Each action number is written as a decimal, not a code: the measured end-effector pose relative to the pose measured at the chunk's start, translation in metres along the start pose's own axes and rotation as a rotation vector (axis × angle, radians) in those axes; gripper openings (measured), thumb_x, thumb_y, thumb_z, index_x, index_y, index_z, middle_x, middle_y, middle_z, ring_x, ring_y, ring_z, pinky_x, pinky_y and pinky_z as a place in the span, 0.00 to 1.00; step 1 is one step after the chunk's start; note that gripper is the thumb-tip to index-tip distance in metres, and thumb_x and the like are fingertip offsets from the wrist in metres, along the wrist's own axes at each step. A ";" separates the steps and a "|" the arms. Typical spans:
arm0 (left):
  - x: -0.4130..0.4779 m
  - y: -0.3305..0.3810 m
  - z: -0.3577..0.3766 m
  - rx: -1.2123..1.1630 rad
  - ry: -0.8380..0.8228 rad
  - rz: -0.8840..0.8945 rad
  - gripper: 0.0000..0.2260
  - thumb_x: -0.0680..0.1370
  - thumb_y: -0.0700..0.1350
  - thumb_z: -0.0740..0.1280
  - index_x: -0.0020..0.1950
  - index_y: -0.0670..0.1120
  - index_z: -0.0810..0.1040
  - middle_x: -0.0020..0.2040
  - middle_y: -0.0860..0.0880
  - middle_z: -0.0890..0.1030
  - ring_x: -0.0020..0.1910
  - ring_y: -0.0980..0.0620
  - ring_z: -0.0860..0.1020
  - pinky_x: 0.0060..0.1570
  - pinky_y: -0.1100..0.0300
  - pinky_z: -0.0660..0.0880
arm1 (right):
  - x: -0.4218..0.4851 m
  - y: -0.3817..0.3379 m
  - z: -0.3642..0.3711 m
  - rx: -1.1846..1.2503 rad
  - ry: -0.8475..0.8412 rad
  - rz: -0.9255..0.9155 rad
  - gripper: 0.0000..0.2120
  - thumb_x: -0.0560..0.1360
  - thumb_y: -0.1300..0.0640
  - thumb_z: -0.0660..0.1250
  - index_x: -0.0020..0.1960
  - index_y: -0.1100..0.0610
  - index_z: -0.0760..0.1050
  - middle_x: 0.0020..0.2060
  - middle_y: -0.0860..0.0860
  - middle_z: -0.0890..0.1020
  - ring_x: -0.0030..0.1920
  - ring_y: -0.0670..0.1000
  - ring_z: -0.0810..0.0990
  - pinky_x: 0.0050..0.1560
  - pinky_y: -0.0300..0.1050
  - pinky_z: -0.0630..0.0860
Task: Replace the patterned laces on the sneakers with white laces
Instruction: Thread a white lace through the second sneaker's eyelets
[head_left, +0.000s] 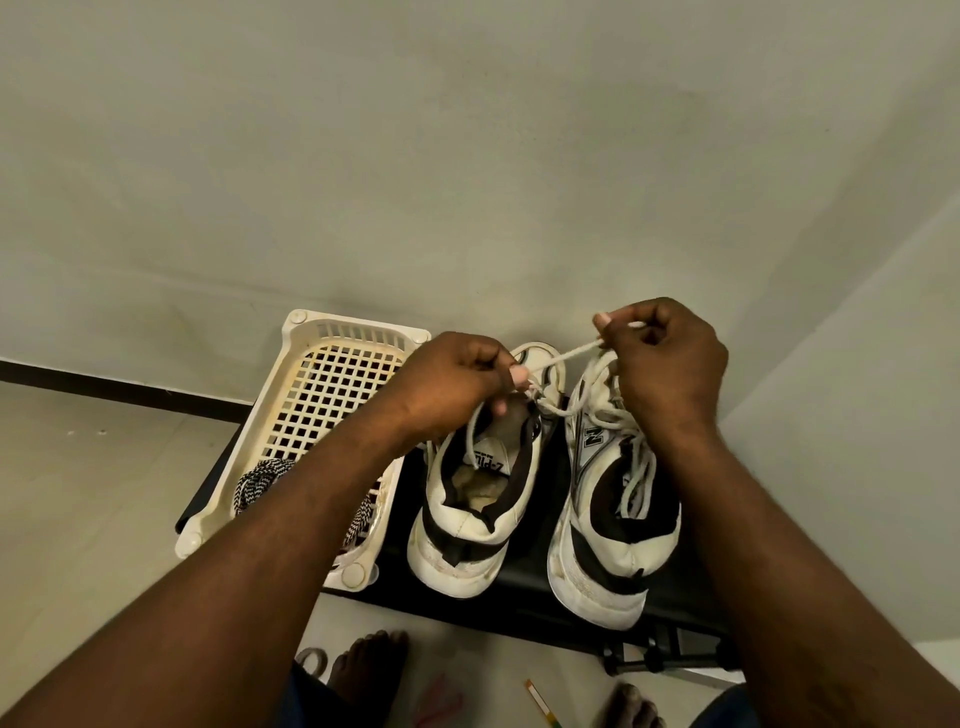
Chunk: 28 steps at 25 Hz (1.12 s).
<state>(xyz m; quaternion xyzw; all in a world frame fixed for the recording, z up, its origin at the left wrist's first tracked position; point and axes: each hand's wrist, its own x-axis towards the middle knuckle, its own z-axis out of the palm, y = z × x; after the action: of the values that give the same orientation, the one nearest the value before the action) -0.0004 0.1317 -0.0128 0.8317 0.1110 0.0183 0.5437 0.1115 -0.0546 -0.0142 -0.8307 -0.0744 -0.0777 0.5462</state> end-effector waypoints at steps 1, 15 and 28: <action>0.001 -0.002 -0.004 -0.004 0.030 -0.002 0.07 0.81 0.49 0.71 0.47 0.48 0.86 0.33 0.51 0.83 0.30 0.63 0.77 0.41 0.61 0.70 | 0.002 0.003 -0.003 -0.167 0.028 -0.028 0.08 0.75 0.45 0.76 0.45 0.49 0.82 0.37 0.45 0.85 0.40 0.47 0.84 0.40 0.43 0.77; 0.003 -0.003 0.004 -0.032 0.139 0.015 0.03 0.76 0.49 0.77 0.48 0.52 0.89 0.40 0.52 0.87 0.40 0.55 0.85 0.41 0.61 0.81 | -0.016 -0.009 0.009 -0.108 -0.548 -0.274 0.07 0.73 0.49 0.79 0.51 0.47 0.86 0.42 0.42 0.86 0.40 0.39 0.83 0.42 0.37 0.78; 0.009 -0.008 0.006 -0.054 0.368 0.017 0.12 0.74 0.55 0.78 0.40 0.47 0.84 0.34 0.49 0.84 0.33 0.55 0.81 0.39 0.56 0.78 | -0.022 -0.010 0.018 -0.126 -0.600 -0.280 0.07 0.77 0.54 0.77 0.54 0.47 0.86 0.36 0.44 0.86 0.36 0.43 0.84 0.42 0.41 0.82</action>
<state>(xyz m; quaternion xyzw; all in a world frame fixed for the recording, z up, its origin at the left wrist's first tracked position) 0.0080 0.1311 -0.0237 0.8003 0.2010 0.1778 0.5361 0.0887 -0.0353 -0.0168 -0.8303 -0.3403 0.0916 0.4316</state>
